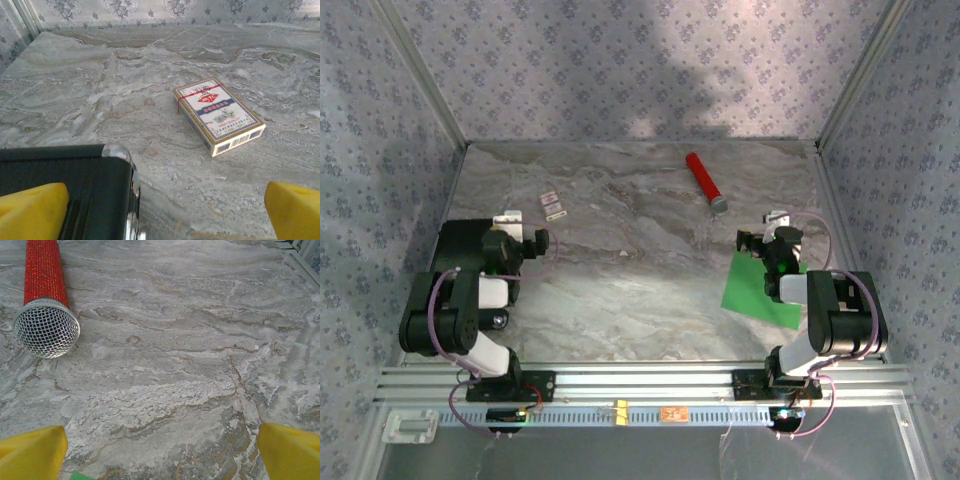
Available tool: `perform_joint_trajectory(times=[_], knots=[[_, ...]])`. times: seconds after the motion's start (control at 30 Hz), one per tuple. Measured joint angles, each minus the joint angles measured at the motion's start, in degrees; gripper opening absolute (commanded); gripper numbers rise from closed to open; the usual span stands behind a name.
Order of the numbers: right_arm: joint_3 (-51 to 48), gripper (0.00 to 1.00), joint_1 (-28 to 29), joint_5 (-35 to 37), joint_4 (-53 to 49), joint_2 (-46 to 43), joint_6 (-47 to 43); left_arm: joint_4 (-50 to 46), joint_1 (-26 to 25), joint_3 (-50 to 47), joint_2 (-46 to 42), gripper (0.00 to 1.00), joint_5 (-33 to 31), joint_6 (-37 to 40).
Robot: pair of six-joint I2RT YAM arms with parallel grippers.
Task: Fold a paper plane with a square sheet of paper (pick it up from the middle)
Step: Move the square sheet of paper to the center of the table.
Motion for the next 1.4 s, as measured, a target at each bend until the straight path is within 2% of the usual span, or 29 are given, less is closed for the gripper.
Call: perform_joint_trajectory(times=[0.1, 0.3, 0.5, 0.7, 0.83, 1.17, 1.27, 1.4], knots=[[0.6, 0.99, 0.5, 0.0, -2.4, -0.9, -0.6, -2.0, 0.0, -1.6, -3.7, 1.0, -0.1, -0.2], [8.0, 0.99, 0.7, 0.2, -18.9, -9.6, 0.8, -11.5, 0.0, -0.5, -14.8, 1.0, -1.0, -2.4], [17.9, 0.99, 0.6, 4.5, -42.0, -17.6, 13.0, -29.4, 0.0, 6.8, -24.7, 1.0, -0.2, -12.1], [20.2, 0.99, -0.6, -5.3, -56.6, -17.4, 21.9, -44.2, 0.0, 9.8, -29.9, 1.0, 6.8, -22.8], [20.0, 0.95, 0.1, -11.8, -61.3, -15.4, 26.0, -50.1, 0.0, 9.6, -32.4, 1.0, 12.1, -27.3], [19.8, 0.95, 2.0, -12.7, -65.6, -8.0, 30.9, -50.4, 1.6, 4.3, -34.8, 1.0, 24.1, -38.1], [19.8, 0.94, 2.7, -12.7, -65.5, -6.3, 31.5, -51.2, 0.0, 4.1, -35.4, 1.0, 25.3, -39.0], [19.7, 0.94, 4.0, -12.9, -65.5, -3.6, 32.0, -52.6, -5.0, 4.1, -36.1, 1.0, 25.5, -39.0]])
